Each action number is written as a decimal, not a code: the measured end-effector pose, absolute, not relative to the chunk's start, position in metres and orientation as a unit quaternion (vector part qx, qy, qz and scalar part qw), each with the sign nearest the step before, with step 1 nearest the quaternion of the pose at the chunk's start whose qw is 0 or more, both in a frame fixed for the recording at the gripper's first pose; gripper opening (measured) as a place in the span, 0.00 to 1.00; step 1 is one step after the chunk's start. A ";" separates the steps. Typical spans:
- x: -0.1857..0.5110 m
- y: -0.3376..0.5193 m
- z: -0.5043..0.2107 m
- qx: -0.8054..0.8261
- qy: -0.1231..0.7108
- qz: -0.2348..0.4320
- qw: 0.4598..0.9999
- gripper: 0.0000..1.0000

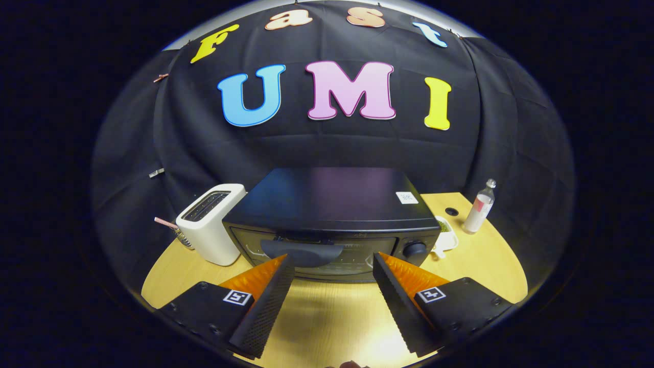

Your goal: Open the toaster oven, put the food inside, and close the toaster oven door.

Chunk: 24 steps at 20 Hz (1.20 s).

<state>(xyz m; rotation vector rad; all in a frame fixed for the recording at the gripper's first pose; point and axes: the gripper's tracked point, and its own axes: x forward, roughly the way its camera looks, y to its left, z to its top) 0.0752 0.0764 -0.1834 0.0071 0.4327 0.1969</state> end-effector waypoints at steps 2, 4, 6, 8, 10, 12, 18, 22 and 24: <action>0.069 0.060 -0.162 0.001 0.193 0.096 0.976 1.00; 0.062 0.041 -0.137 0.001 0.165 0.088 0.982 1.00; 0.055 0.021 -0.112 0.005 0.138 0.076 0.988 1.00; 0.044 0.004 -0.096 0.001 0.119 0.067 0.991 1.00; 0.029 -0.013 -0.084 -0.008 0.105 0.059 0.993 1.00; 0.012 -0.025 -0.075 -0.007 0.100 0.052 0.994 1.00; -0.023 -0.043 -0.060 -0.010 0.091 0.029 0.995 1.00; -0.026 -0.036 -0.054 -0.001 0.092 0.031 0.995 1.00; -0.021 -0.033 -0.051 0.007 0.092 0.032 0.995 1.00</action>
